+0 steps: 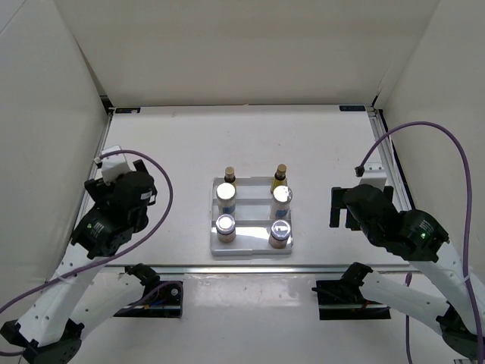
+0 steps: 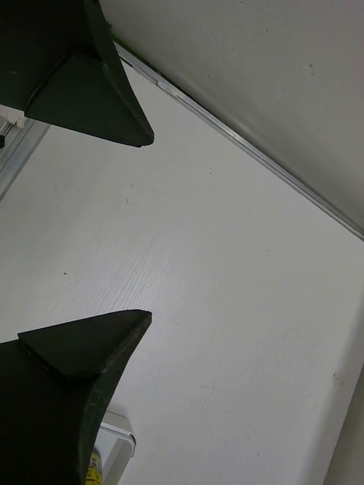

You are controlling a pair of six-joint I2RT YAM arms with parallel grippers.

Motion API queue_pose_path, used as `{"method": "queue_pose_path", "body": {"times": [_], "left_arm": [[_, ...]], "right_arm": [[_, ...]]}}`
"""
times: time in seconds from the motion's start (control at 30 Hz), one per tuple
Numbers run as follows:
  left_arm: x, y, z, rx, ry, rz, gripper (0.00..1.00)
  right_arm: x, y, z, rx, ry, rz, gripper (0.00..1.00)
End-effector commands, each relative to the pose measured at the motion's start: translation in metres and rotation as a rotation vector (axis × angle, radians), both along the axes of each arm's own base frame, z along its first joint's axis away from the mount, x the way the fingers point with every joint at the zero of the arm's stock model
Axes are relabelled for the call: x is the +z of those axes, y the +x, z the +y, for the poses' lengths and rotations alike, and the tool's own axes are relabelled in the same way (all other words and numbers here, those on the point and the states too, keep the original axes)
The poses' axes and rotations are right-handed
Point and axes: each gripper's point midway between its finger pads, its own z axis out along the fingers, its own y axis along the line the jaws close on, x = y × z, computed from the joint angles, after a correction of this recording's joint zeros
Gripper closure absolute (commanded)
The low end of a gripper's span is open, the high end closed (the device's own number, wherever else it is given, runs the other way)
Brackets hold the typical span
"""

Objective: Organize the condiment bottles

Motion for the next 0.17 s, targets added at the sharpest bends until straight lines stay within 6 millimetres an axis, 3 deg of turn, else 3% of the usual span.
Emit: {"method": "queue_pose_path", "body": {"times": [0.0,0.13], "left_arm": [[-0.0030,0.0042,0.0002,0.022,0.014,0.006,0.00],[-0.0016,0.0029,0.0012,0.022,0.009,-0.001,0.00]], "right_arm": [[0.0044,0.0037,-0.0004,-0.014,0.011,-0.032,0.00],[0.0033,0.0045,0.0005,-0.014,0.004,-0.026,0.00]]}}
